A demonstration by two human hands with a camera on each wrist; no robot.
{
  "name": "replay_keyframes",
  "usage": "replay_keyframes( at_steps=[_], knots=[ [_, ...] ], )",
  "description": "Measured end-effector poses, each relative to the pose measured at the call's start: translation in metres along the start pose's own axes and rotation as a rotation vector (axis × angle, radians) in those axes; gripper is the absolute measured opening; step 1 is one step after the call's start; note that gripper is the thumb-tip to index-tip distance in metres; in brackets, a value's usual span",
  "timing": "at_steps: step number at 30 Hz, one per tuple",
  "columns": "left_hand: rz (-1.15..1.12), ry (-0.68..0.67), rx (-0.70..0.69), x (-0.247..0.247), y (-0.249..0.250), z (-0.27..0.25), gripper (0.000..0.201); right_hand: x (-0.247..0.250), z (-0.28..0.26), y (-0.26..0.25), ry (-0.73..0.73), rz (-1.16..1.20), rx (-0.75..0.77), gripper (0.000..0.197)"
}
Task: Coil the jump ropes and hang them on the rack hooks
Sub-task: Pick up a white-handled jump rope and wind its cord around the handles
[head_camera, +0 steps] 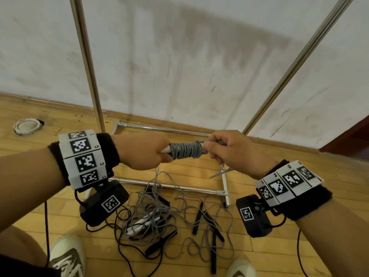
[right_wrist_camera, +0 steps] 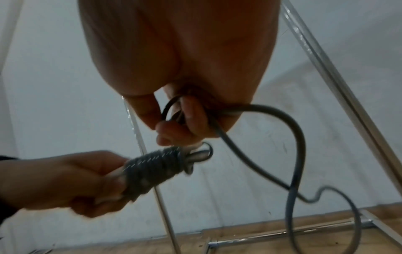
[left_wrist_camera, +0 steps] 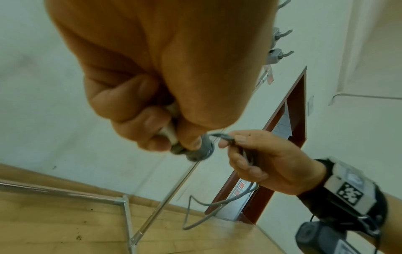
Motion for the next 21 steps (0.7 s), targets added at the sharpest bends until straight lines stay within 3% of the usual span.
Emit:
replay_keyframes(
  at_steps=[5, 8, 10, 14, 19, 21],
  knots=[
    [-0.151, 0.145, 0.023, 0.016, -0.005, 0.004, 0.029, -0.01, -0.004, -0.019, 0.098, 0.088, 0.069, 0.012],
    [-0.229, 0.225, 0.046, 0.029, -0.01, 0.002, 0.028, -0.018, -0.007, -0.017, 0.132, 0.228, 0.011, 0.006],
    [-0.257, 0.265, 0.095, 0.037, -0.016, 0.002, 0.028, -0.024, -0.008, -0.016, 0.132, 0.308, -0.011, 0.013],
    [-0.295, 0.274, 0.151, 0.044, -0.023, 0.001, 0.032, -0.024, -0.01, -0.02, 0.137, 0.16, 0.032, 0.009],
    [-0.341, 0.278, 0.148, 0.047, -0.023, -0.001, 0.031, -0.026, -0.011, -0.018, 0.2, 0.398, -0.04, 0.029],
    [-0.364, 0.294, 0.15, 0.049, -0.025, -0.002, 0.03, -0.025, -0.012, -0.017, 0.206, 0.379, -0.032, 0.029]
  ],
)
Point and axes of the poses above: each hand's wrist, its own z-axis towards the middle knuckle, its own x-axis out of the back of the hand, y = z × x, the point moved 9 cm from there along z, towards the middle knuckle, and after that the axes turned 13 degrees about x, right-handed, at the moved point
